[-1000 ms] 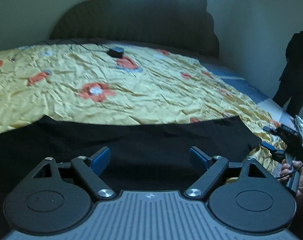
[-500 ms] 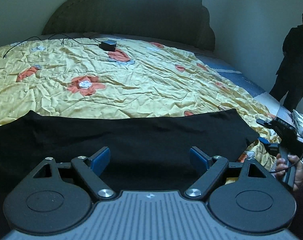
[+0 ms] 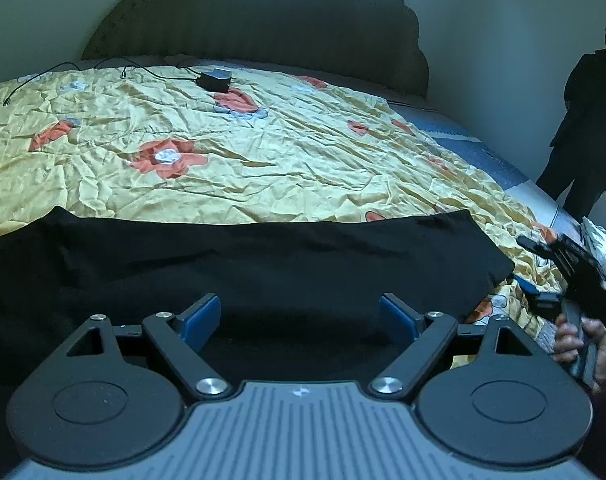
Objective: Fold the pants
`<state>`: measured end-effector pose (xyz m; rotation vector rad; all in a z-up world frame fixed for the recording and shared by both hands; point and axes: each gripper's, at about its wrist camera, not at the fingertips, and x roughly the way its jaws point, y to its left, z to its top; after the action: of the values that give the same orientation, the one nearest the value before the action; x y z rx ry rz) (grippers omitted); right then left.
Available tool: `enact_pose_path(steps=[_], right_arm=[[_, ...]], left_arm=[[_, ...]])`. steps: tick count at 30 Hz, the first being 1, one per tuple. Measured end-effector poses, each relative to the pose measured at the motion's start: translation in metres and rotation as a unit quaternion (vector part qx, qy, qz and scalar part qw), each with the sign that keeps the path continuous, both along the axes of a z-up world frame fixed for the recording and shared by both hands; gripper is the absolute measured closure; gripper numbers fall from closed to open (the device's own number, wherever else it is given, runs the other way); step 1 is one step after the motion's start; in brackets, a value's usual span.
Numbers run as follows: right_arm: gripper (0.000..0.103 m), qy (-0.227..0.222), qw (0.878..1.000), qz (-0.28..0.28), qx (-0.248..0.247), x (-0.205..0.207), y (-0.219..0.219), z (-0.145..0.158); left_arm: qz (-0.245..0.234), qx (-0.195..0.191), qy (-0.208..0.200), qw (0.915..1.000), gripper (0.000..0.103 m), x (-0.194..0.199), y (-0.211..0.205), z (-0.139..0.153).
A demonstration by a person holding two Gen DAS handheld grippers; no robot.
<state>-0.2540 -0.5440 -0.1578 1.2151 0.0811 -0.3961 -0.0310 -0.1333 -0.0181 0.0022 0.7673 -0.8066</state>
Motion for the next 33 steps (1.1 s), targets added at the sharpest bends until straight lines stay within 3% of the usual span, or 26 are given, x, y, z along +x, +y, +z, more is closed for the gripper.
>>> enact_pose_path(steps=[6,11,12,13,14,16,20,24,33], right_arm=[[0.036,-0.003,1.000,0.028,0.002,0.012,0.004,-0.006],[0.032,0.006,1.000,0.007,-0.029,0.036,-0.011,0.004],[0.038,0.028,0.999,0.003,-0.042,0.041,-0.010,0.007],[0.078,0.049,0.997,0.005,-0.053,0.044,-0.009,0.009],[0.096,0.041,0.997,0.027,-0.052,0.047,-0.009,0.008],[0.096,0.042,0.997,0.032,-0.055,0.047,-0.002,0.007],[0.096,0.089,0.987,0.023,-0.129,0.059,0.016,0.026],[0.096,0.110,0.969,0.042,-0.218,0.070,0.043,0.058],[0.096,0.141,0.892,0.145,-0.405,0.125,0.156,0.106]], left_arm=[[0.003,-0.007,0.017,0.9998,0.017,0.002,-0.001,-0.003],[0.007,0.008,-0.017,0.9998,0.017,-0.005,0.000,-0.001],[0.010,0.010,-0.024,0.9996,0.017,-0.006,0.001,0.000],[0.015,0.012,-0.029,0.9994,0.017,-0.006,0.002,0.000],[0.019,0.012,-0.030,0.9993,0.017,-0.006,0.004,-0.001],[0.021,0.012,-0.025,0.9994,0.017,-0.005,0.006,-0.001],[0.018,0.011,-0.021,0.9995,0.017,-0.003,0.008,-0.002],[0.013,0.023,-0.017,0.9995,0.017,0.003,-0.001,-0.009],[0.068,0.010,0.002,0.9977,0.017,0.008,0.031,-0.012]])
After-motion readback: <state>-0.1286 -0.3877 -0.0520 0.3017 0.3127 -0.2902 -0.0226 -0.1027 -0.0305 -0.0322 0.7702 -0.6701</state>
